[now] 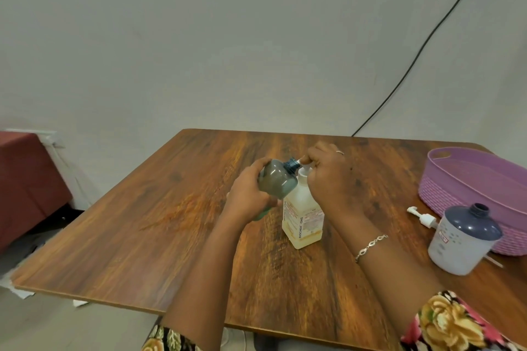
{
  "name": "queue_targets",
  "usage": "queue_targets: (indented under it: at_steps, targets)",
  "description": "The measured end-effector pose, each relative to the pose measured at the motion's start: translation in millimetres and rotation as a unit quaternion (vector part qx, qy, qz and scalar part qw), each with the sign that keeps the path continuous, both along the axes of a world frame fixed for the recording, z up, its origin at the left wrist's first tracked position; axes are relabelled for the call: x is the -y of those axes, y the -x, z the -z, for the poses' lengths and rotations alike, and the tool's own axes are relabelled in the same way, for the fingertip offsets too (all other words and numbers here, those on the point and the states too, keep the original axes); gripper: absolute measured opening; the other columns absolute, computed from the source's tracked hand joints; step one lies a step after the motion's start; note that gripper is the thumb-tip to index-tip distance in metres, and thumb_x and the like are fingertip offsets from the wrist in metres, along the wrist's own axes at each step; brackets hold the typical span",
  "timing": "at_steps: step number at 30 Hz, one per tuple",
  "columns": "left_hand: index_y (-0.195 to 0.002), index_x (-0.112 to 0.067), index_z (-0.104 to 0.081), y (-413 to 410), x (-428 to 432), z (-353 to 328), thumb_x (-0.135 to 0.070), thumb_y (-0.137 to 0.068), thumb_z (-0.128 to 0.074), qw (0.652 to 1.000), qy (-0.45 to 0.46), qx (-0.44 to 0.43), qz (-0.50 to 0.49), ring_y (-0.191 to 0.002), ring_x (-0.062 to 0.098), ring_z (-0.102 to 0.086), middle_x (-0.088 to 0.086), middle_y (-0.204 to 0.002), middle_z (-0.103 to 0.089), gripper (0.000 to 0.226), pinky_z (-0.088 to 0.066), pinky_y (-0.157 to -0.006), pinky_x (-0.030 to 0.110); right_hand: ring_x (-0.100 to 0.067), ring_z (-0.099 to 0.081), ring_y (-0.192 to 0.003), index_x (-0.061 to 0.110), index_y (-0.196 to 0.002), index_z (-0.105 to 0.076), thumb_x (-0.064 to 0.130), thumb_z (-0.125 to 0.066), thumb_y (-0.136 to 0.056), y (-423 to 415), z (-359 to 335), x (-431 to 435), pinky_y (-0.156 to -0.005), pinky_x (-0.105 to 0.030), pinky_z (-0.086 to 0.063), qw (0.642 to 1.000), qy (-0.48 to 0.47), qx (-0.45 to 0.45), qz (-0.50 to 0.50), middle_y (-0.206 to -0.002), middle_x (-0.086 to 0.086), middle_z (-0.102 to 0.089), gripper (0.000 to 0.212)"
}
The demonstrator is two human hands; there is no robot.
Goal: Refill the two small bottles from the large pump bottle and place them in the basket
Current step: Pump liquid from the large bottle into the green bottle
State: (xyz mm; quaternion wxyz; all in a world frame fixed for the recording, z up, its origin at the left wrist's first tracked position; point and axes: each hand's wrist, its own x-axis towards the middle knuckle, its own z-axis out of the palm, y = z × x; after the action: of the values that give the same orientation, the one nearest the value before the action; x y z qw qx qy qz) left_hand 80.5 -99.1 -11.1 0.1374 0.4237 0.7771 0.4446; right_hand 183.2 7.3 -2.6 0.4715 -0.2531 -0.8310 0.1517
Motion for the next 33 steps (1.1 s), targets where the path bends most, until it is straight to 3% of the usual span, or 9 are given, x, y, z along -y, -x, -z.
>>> queue_targets:
  at_steps: [2,8,11,15,20,27,33]
  targets:
    - [-0.137,-0.03,-0.039,-1,2,0,-0.006,-0.068,-0.077,1.0,0.001,0.006,0.004,-0.1,0.012,-0.043,-0.011,-0.112,-0.041,0.083,-0.044,-0.083,0.035,-0.027,-0.049,-0.075,-0.003,-0.066,-0.063,-0.013,-0.049,-0.07,0,1,0,-0.062,-0.034,-0.035,1.0,0.01,-0.001,-0.003,-0.072,-0.011,-0.058,0.017]
    - [-0.136,-0.029,-0.041,-1,2,-9,-0.005,-0.068,-0.076,1.0,-0.001,0.003,0.008,-0.105,0.019,-0.048,-0.003,-0.12,-0.047,0.081,-0.046,-0.091,0.046,-0.022,-0.054,-0.073,-0.001,-0.072,-0.068,-0.01,-0.051,-0.074,-4,-18,-8,-0.066,-0.031,-0.042,0.999,0.036,-0.004,-0.023,-0.074,-0.01,-0.063,0.02]
    - [-0.135,-0.03,-0.041,0,0,-6,-0.006,-0.067,-0.076,1.0,-0.003,-0.002,0.008,-0.1,0.016,-0.047,-0.006,-0.114,-0.046,0.08,-0.047,-0.086,0.04,-0.019,-0.047,-0.073,0.0,-0.071,-0.067,-0.002,-0.044,-0.071,-2,-3,-2,-0.065,-0.029,-0.036,0.999,-0.001,-0.037,0.002,-0.073,-0.01,-0.06,0.023]
    - [-0.135,-0.031,-0.04,-2,-1,-1,-0.007,-0.068,-0.077,1.0,0.006,0.004,0.01,-0.102,0.014,-0.044,-0.011,-0.111,-0.04,0.081,-0.044,-0.094,0.046,-0.02,-0.045,-0.07,-0.002,-0.066,-0.064,0.0,-0.04,-0.067,2,11,2,-0.057,-0.024,-0.027,0.999,-0.001,-0.048,0.008,-0.07,-0.012,-0.059,0.024]
    - [-0.136,-0.031,-0.04,-3,-2,-6,-0.004,-0.068,-0.076,1.0,-0.005,0.022,0.011,-0.098,0.014,-0.045,-0.012,-0.105,-0.04,0.081,-0.045,-0.083,0.036,-0.025,-0.055,-0.07,-0.003,-0.072,-0.068,-0.008,-0.051,-0.075,-1,-7,-7,-0.07,-0.039,-0.045,0.998,0.034,-0.053,-0.03,-0.073,-0.013,-0.061,0.018]
    - [-0.136,-0.031,-0.041,-3,-4,-7,-0.006,-0.068,-0.077,1.0,0.017,0.005,0.002,-0.109,0.021,-0.048,-0.007,-0.112,-0.042,0.081,-0.045,-0.094,0.049,-0.025,-0.05,-0.063,-0.004,-0.061,-0.063,-0.004,-0.041,-0.063,1,1,1,-0.061,-0.028,-0.033,0.998,-0.003,-0.057,-0.005,-0.065,-0.013,-0.058,0.022]
    - [-0.134,-0.029,-0.043,0,0,-12,-0.006,-0.066,-0.078,1.0,0.006,0.004,0.002,-0.109,0.019,-0.047,-0.009,-0.113,-0.044,0.081,-0.04,-0.097,0.053,-0.027,-0.057,-0.066,-0.004,-0.07,-0.07,-0.013,-0.048,-0.072,0,-13,-7,-0.066,-0.036,-0.047,0.997,0.024,-0.07,-0.022,-0.069,-0.015,-0.064,0.024]
